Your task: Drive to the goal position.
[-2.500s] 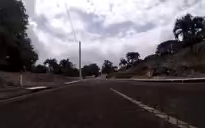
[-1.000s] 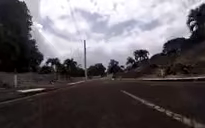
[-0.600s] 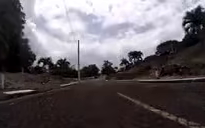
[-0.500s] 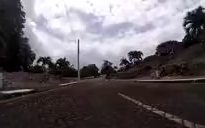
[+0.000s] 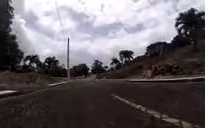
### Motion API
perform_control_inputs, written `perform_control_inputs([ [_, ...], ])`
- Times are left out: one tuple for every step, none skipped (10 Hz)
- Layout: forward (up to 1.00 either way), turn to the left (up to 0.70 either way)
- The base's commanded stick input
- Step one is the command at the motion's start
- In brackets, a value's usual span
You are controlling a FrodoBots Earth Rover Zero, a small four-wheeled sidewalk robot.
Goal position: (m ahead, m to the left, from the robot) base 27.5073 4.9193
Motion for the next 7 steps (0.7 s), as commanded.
perform_control_inputs([
  [0.85,0.00],
  [0.85,0.00],
  [0.85,0.00],
  [0.85,0.14],
  [0.85,0.27],
  [0.85,0.27],
  [0.85,0.27],
])
